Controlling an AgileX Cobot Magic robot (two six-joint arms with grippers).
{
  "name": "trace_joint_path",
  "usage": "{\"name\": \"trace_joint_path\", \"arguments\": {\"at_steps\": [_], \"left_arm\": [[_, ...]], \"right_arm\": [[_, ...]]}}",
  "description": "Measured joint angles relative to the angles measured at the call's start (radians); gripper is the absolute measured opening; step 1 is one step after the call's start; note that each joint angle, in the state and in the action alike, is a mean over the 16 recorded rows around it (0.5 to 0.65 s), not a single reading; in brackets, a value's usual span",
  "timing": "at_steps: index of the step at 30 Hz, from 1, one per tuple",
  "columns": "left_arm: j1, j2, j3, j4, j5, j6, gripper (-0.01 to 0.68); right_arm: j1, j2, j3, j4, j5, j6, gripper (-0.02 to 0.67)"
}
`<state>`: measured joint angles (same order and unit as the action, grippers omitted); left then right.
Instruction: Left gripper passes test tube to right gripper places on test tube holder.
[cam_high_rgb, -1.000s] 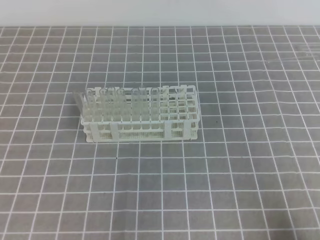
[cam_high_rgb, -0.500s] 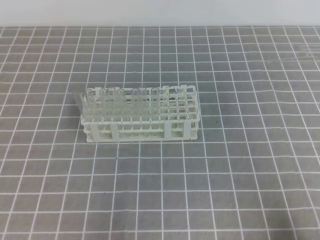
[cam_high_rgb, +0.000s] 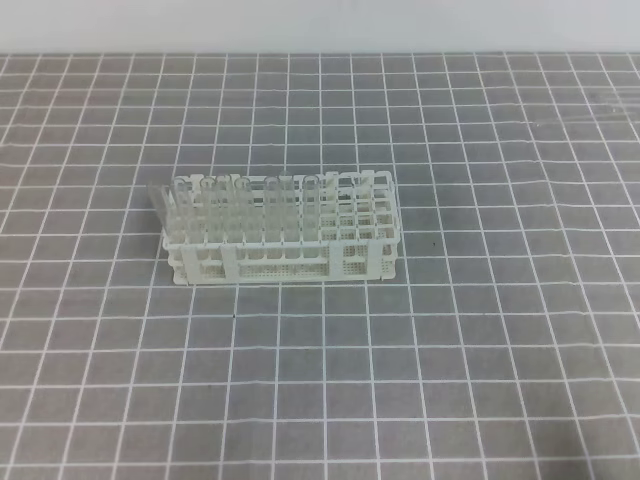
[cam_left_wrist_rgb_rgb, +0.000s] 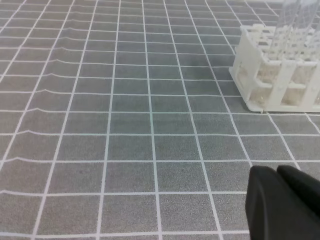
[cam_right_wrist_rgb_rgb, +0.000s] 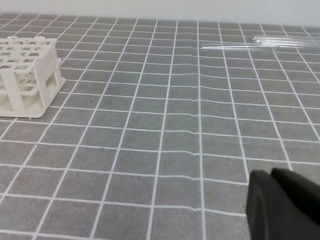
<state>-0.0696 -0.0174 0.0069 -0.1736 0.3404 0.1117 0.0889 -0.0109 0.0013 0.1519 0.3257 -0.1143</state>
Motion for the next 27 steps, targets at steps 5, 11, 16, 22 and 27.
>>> {"name": "trace_joint_path", "arguments": {"at_steps": [5,11,16,22,27], "left_arm": [[0.0,-0.009,0.003,-0.001,-0.004,-0.001,-0.002],[0.0,-0.016,0.006,-0.001,-0.007,-0.002,-0.002],[0.0,-0.016,0.006,-0.001,-0.006,-0.002,-0.002],[0.0,-0.014,0.005,-0.001,-0.005,-0.002,-0.002],[0.0,-0.014,0.005,-0.001,-0.004,-0.001,-0.002]], "right_arm": [[0.0,0.0,0.0,0.0,0.0,0.0,-0.013],[0.0,0.001,0.0,0.0,0.0,0.0,-0.013],[0.0,0.001,0.0,0.0,0.0,0.0,-0.013],[0.0,0.002,0.0,0.0,0.0,0.0,-0.013],[0.0,0.002,0.0,0.0,0.0,0.0,-0.013]]}}
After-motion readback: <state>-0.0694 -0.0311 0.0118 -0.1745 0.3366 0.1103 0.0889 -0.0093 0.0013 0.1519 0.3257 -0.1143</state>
